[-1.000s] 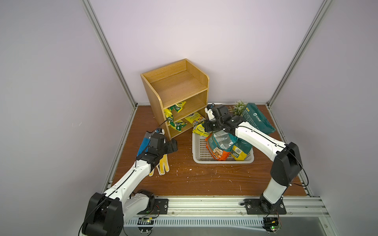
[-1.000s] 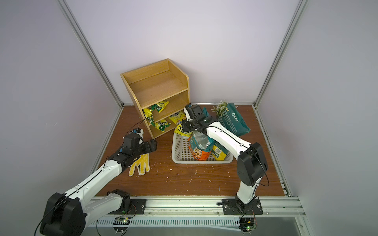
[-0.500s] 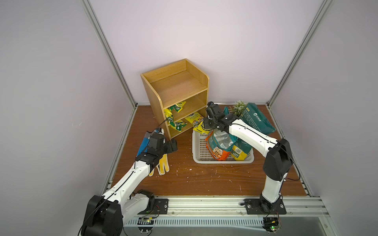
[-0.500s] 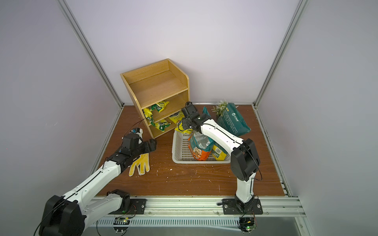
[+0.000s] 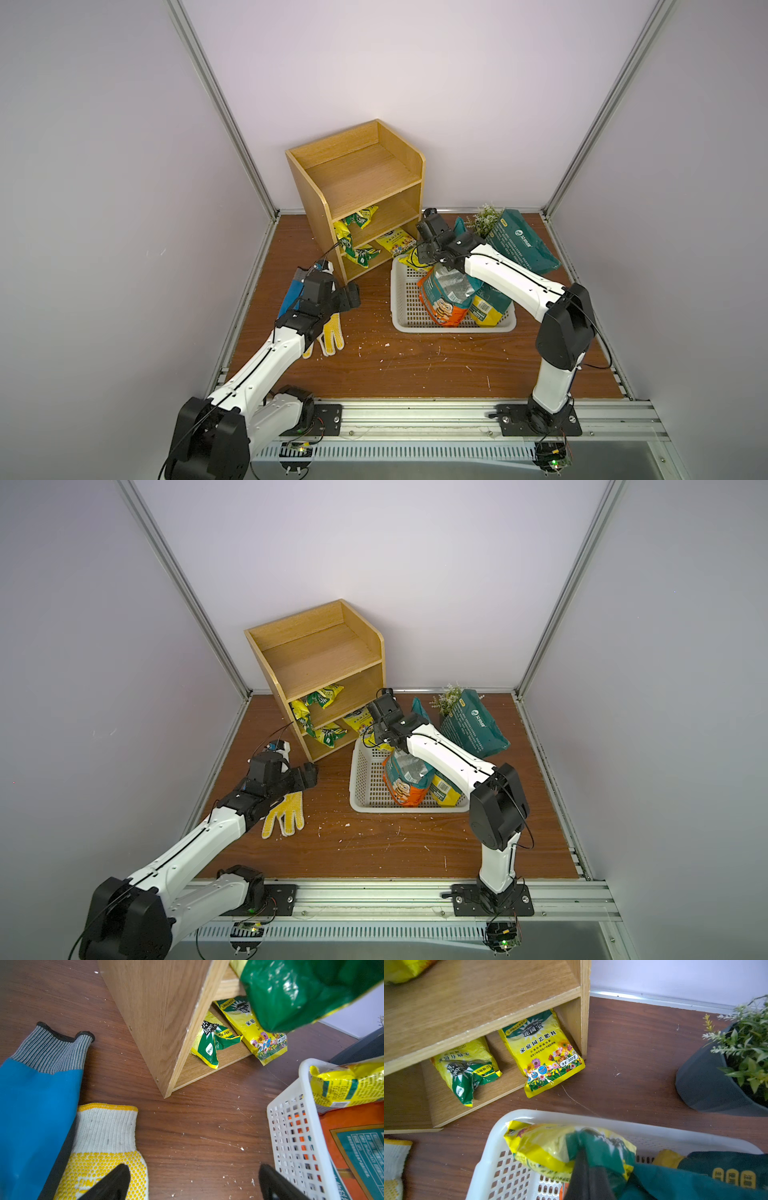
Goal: Take down the fertilizer bag from the shelf
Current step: Place the fertilizer bag in the storage box, then pick up the fertilizer bag from the shelf.
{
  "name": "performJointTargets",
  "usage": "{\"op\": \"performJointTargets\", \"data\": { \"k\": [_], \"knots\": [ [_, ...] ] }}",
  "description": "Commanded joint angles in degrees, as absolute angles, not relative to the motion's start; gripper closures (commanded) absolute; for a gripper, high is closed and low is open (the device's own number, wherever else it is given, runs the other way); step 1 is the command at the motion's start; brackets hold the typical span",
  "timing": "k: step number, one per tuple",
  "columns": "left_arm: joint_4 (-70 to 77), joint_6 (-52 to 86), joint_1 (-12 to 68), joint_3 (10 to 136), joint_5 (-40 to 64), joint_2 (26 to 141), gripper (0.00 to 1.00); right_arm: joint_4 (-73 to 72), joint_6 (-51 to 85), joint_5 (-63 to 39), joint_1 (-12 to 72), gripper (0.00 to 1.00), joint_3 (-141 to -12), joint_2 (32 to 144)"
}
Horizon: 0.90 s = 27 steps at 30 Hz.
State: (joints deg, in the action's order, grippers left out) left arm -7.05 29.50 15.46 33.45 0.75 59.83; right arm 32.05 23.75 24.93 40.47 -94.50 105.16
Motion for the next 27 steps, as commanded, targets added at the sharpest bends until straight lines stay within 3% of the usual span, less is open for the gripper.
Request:
{"op": "performJointTargets", "data": {
  "k": [1,9,13,19,22,27],
  "knots": [
    [-7.19,28.71,14.84,33.19,0.26,59.99,0.0,32.3,22.67,26.12,40.34,1.0,-93.86,103.45],
    [-7.65,28.3,14.8,33.05,-0.35,59.06,0.0,36.42,22.99,19.75,42.88,1.0,-98.98,114.57],
    [-7.47,28.3,14.79,33.29,-0.27,59.32,0.0,31.44,21.77,13.88,42.95,0.62,-98.27,111.11],
    [-7.23,28.33,14.75,33.5,0.0,59.5,0.0,17.32,18.71,-1.58,43.09,0.31,-95.22,102.61],
    [-6.78,28.55,14.34,33.33,0.7,59.58,0.0,11.65,16.47,-10.19,43.91,0.28,-94.89,102.14],
    [-6.94,28.56,13.96,33.52,1.95,60.28,0.0,11.77,10.2,-14.72,48.7,0.35,-100.1,107.0]
  ]
}}
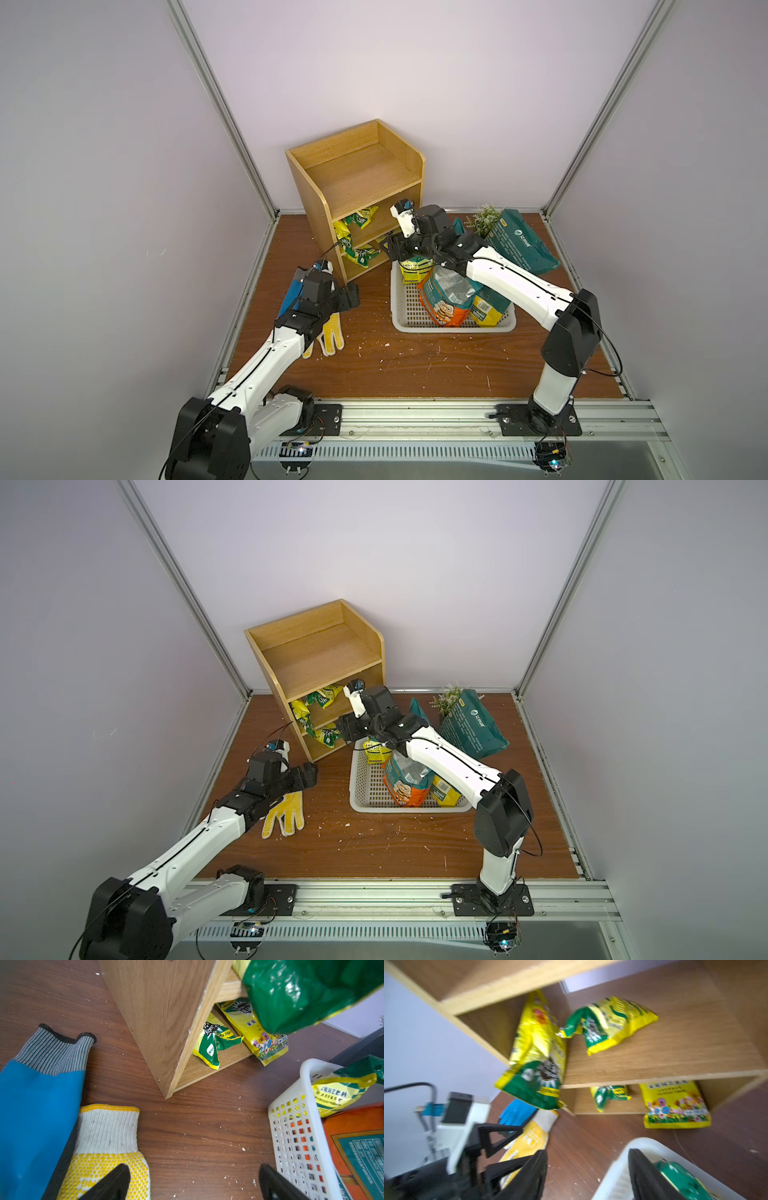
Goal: Take down the fertilizer bag from the shelf
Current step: Pick up the fertilizer bag from the shelf.
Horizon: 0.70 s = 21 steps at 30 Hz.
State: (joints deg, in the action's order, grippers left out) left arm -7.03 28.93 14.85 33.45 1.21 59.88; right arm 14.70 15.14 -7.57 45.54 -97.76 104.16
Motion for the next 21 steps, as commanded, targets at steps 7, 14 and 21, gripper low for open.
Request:
{"op": "performJointTargets", "data": {
  "k": [7,14,21],
  "knots": [
    [-7.38,28.56,13.88,33.57,2.38,60.75,0.0,3.53,9.53,-15.51,51.5,0.38,-103.39,111.74],
    [-7.56,28.52,13.86,33.57,1.52,60.11,0.0,1.91,8.53,-5.35,51.67,0.39,-108.48,116.24],
    [-7.3,28.39,13.73,33.71,1.82,60.29,0.0,-3.33,8.81,-0.75,51.64,0.4,-99.96,111.4]
  ]
}}
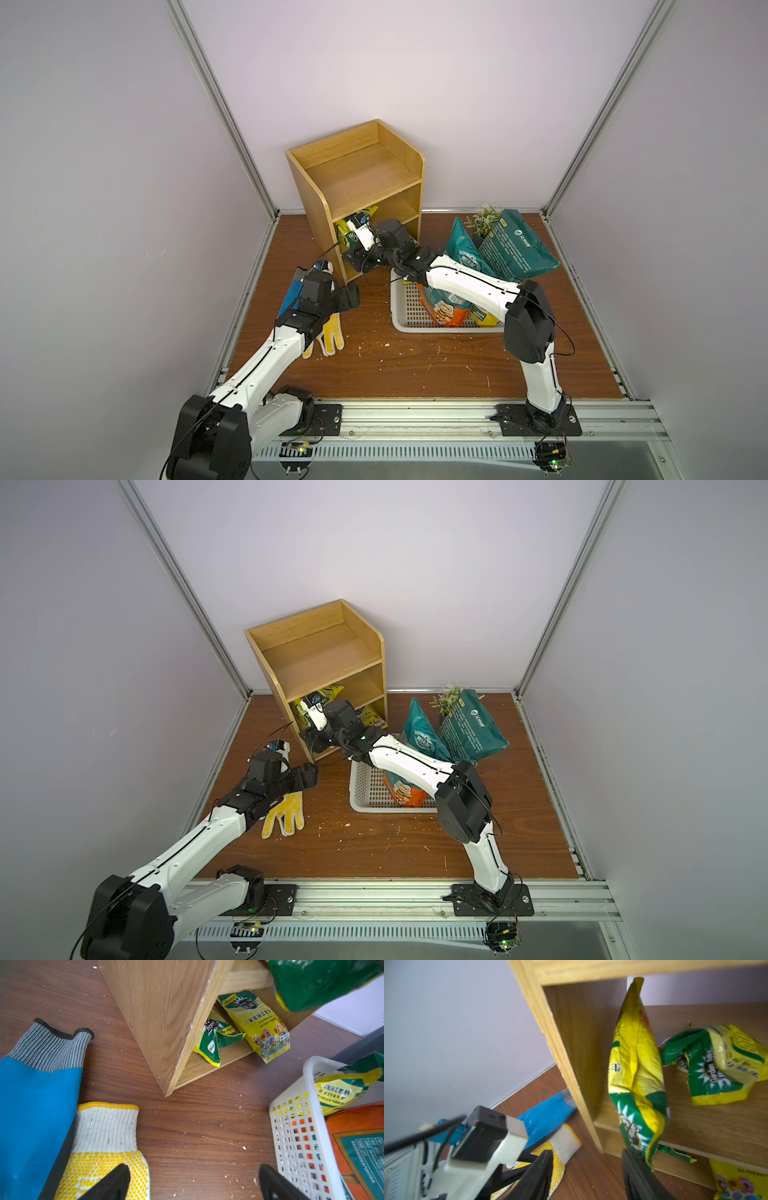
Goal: Take down the fertilizer bag from the shelf
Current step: Pick up the fertilizer bag from the shelf.
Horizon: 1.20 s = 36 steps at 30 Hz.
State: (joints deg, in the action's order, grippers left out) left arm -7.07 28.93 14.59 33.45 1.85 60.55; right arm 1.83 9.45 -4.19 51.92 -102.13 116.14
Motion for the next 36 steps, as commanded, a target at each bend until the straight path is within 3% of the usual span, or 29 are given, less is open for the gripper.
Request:
{"op": "performJointTargets", "data": {
  "k": [1,10,18,20,25,36],
  "knots": [
    [-7.29,28.4,13.64,33.66,1.89,60.34,0.0,-4.23,8.91,-0.58,51.54,0.41,-98.52,110.52],
    [-7.29,28.39,13.56,33.58,1.85,60.18,0.0,-10.8,8.88,-0.02,50.23,0.4,-92.0,108.59],
    [-7.47,28.3,13.62,33.58,1.23,60.12,0.0,-9.32,9.4,-6.5,49.86,0.4,-105.64,118.77],
    [-7.43,28.3,13.55,33.62,1.14,60.12,0.0,-8.6,9.26,-6.5,49.79,0.46,-108.36,120.7],
    [-7.65,28.21,13.5,33.57,1.07,60.29,0.0,-8.35,9.93,-7.57,49.74,0.99,-109.51,120.3],
    [-7.47,28.24,13.28,33.66,1.15,60.69,0.0,-12.29,10.03,-8.22,49.75,1.0,-93.74,101.33]
  ]
}}
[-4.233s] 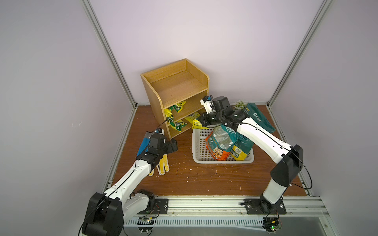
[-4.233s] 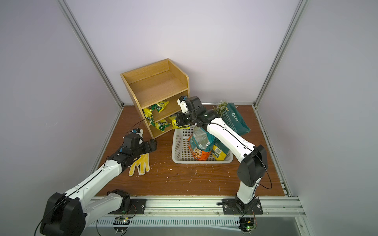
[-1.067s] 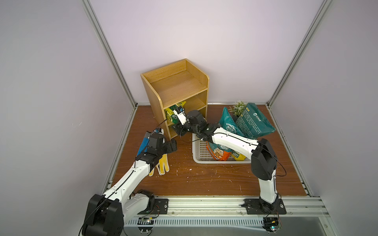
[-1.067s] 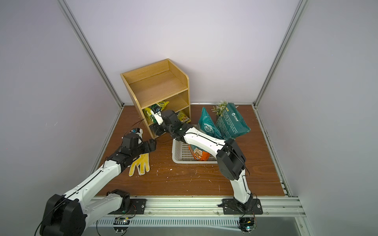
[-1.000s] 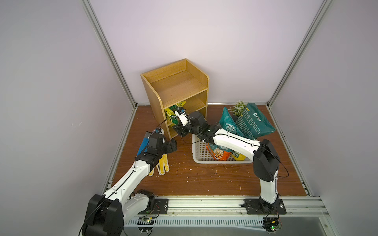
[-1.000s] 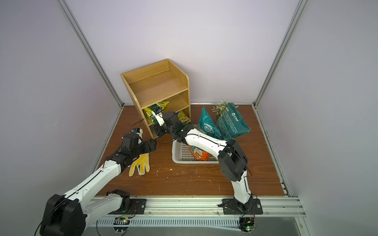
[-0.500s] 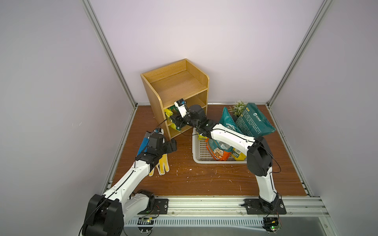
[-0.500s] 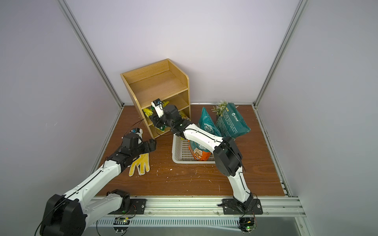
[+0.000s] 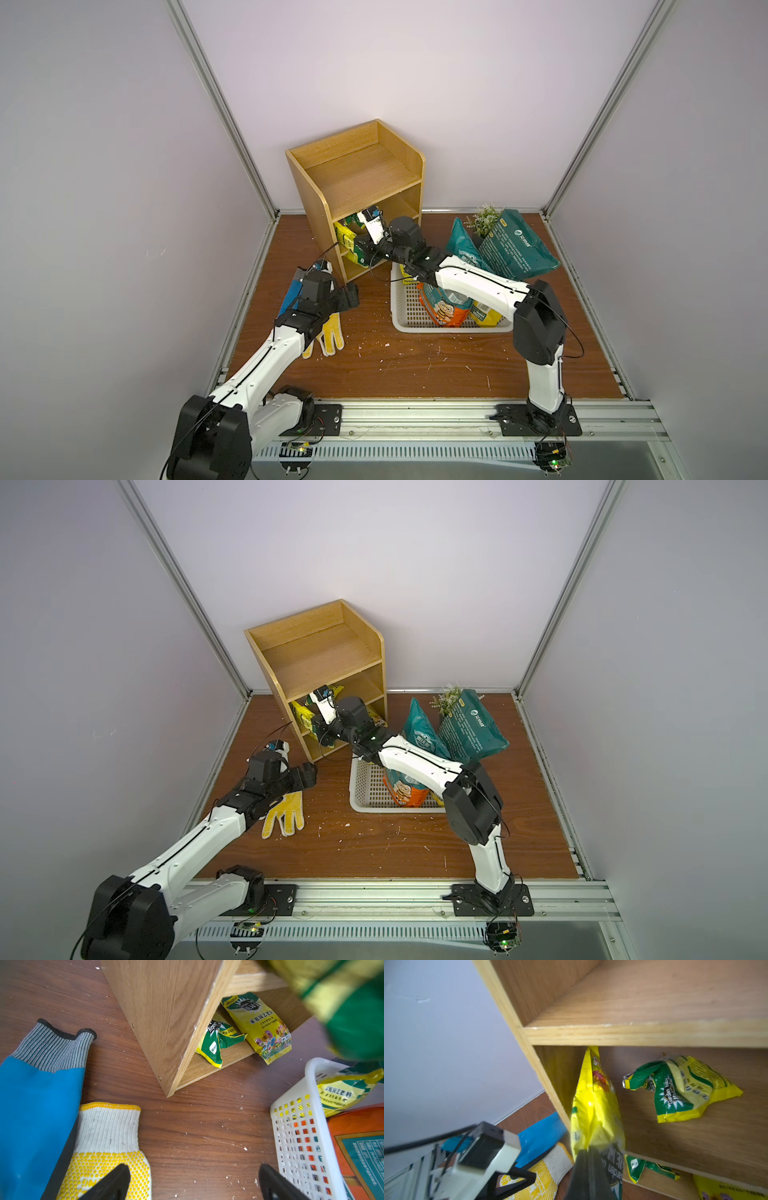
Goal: Take down the fertilizer bag from the shelf
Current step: Pick up the fertilizer bag from the shelf, then place the fertilizer bag in the storage box.
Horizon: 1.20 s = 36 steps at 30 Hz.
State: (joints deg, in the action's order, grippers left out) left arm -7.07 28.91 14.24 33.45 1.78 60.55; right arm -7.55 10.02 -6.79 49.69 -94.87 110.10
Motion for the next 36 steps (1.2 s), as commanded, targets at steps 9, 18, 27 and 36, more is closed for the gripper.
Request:
{"op": "performJointTargets", "data": {
  "k": [9,18,27,36],
  "knots": [
    [-7.38,28.43,13.29,33.5,0.84,60.47,0.0,-3.92,9.1,-0.11,49.5,1.0,-77.78,81.61],
    [-7.55,28.69,13.29,33.31,0.97,61.02,0.0,12.22,15.87,5.52,48.69,1.0,-72.28,74.03],
    [-8.13,28.58,13.33,33.4,0.69,61.48,0.0,14.11,26.18,-1.36,43.61,1.0,-70.43,84.02],
    [-8.26,28.31,13.29,33.6,0.4,61.24,0.0,18.63,27.98,2.44,39.79,0.99,-76.61,96.08]
  ]
}}
